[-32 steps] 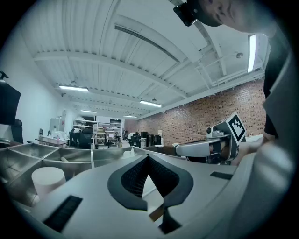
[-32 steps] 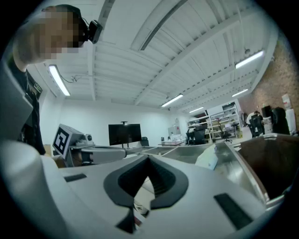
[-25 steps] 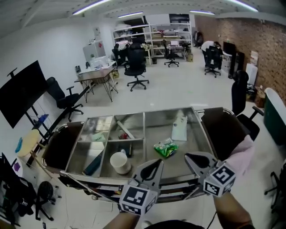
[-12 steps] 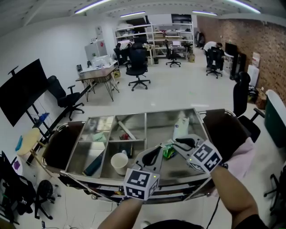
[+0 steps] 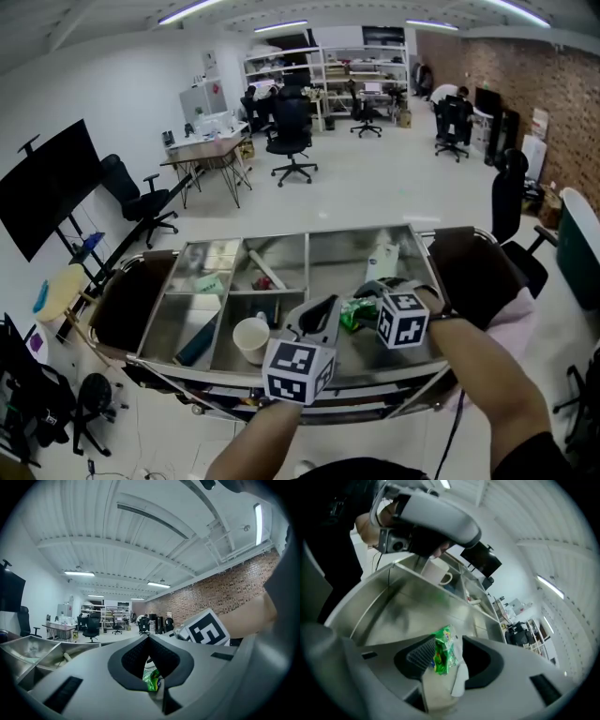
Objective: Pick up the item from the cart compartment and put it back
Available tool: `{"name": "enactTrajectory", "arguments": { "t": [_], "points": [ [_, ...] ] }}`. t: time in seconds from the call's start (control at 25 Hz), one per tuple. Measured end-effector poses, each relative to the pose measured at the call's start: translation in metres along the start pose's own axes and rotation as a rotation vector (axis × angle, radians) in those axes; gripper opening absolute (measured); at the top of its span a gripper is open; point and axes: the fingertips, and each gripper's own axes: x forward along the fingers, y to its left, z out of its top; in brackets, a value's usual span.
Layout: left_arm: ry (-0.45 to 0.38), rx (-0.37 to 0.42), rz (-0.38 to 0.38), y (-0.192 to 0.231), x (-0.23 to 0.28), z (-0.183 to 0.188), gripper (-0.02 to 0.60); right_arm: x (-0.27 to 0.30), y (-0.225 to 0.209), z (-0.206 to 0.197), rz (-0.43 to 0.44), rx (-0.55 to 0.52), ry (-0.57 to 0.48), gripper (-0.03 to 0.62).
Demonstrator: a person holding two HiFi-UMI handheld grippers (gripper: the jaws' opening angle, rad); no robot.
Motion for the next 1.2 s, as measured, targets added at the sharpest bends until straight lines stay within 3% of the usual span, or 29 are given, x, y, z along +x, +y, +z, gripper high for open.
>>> {"name": "enactTrajectory", "arguments": {
  "t": [0.12, 0.36, 0.72, 0.88, 1.2],
  "points": [
    [-0.001, -0.011, 0.007, 0.001, -0.002, 0.000, 0.000, 0.019, 0.005, -0.011, 0.035, -0.061, 0.065, 0.204],
    [-0.002, -0.012, 0.016, 0.006, -0.007, 0.000, 0.000, 0.046, 0.011, -0.020, 0.074, -0.034, 0.112, 0.202],
    [0.001, -0.011, 0.026, 0.011, -0.006, -0.002, 0.000, 0.051, 0.008, -0.019, 0.126, 0.029, 0.109, 0.097],
    [0.011, -0.013, 0.025, 0.009, -0.007, -0.005, 0.000, 0.044, 0.010, -0.024, 0.116, 0.047, 0.095, 0.057],
    [0.009, -0.012, 0.024, 0.006, -0.008, -0.003, 0.000, 0.021, -0.009, -0.018, 0.002, 0.126, 0.051, 0.052]
  ]
}}
